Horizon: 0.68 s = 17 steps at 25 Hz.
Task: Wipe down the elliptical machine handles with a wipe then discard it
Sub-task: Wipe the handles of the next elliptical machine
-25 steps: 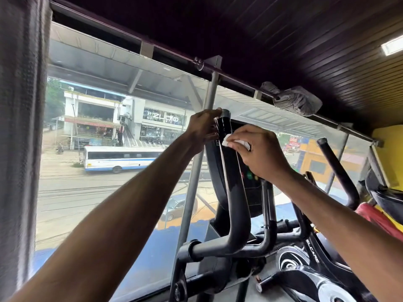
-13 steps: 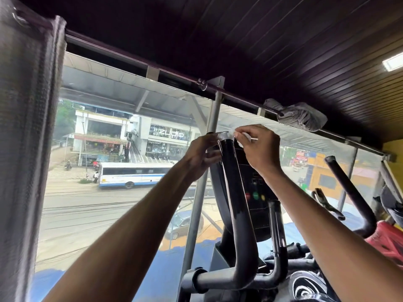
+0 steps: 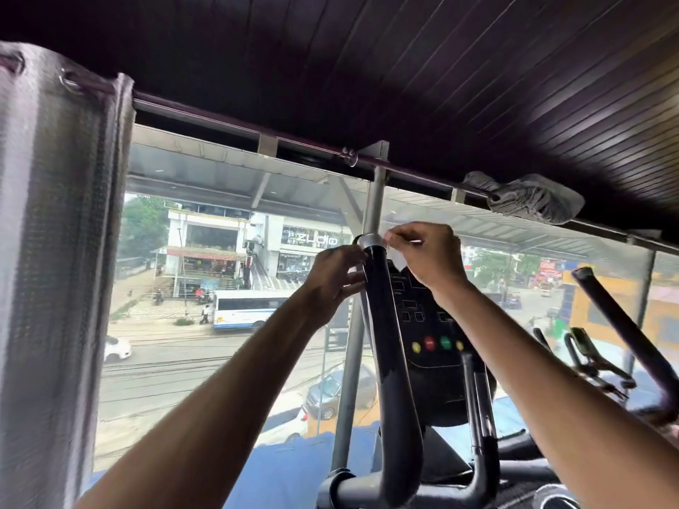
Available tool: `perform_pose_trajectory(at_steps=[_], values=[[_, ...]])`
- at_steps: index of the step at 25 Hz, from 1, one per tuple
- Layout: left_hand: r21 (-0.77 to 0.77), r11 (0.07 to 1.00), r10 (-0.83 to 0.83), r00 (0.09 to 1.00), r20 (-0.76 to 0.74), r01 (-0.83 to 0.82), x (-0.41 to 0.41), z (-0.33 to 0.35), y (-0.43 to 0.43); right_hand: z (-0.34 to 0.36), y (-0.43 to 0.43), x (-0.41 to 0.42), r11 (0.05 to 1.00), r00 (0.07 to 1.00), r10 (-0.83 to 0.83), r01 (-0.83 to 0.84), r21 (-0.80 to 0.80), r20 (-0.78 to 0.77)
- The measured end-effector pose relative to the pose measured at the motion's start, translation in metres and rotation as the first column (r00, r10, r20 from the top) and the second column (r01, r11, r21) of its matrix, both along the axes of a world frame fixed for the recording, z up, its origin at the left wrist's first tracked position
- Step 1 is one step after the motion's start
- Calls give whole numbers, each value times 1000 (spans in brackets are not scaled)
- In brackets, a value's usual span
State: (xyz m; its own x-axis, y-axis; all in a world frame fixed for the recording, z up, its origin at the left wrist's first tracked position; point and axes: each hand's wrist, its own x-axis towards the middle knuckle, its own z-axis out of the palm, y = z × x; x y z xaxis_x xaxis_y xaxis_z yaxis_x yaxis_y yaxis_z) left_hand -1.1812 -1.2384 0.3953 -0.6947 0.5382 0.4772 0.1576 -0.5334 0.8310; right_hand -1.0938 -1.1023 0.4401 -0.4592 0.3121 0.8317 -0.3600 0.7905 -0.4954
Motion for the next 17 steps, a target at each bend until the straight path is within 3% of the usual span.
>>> perform_pose_trajectory(at_steps=[1, 3, 4, 5, 6, 8, 10, 11, 15, 17], values=[[-32, 997, 69, 997, -33, -70, 1, 1, 1, -10, 3, -7, 950, 986, 165, -159, -267, -3], [-100, 972, 206, 977, -50, -211, 6, 5, 2, -27, 4, -23, 610, 872, 483, -400, -684, -80], [-121, 955, 268, 962, -44, -271, 9, 9, 2, -32, 2, -30, 422, 797, 590, -441, -792, -129], [-130, 936, 324, 945, -47, -328, 9, 12, 2, -38, 1, -36, 296, 736, 658, -447, -844, -159], [-127, 914, 378, 922, -86, -386, 11, 15, 1, -43, 0, -40, 241, 687, 709, -449, -861, -160], [-98, 889, 433, 889, -148, -448, 18, 17, -3, -51, -4, -40, 240, 647, 749, -465, -852, -142], [-111, 853, 483, 852, -203, -510, 24, 21, -4, -59, -1, -32, 216, 667, 708, -517, -828, -232], [-112, 842, 497, 840, -216, -527, 26, 20, -5, -64, 2, -24, 250, 693, 662, -563, -787, -285], [-112, 887, 432, 891, -139, -448, 37, 17, -1, -91, -2, 27, 672, 806, 516, -591, -446, -291], [-119, 871, 459, 876, -145, -476, 42, 14, 4, -112, -6, 50, 848, 861, 456, -497, -183, -223]])
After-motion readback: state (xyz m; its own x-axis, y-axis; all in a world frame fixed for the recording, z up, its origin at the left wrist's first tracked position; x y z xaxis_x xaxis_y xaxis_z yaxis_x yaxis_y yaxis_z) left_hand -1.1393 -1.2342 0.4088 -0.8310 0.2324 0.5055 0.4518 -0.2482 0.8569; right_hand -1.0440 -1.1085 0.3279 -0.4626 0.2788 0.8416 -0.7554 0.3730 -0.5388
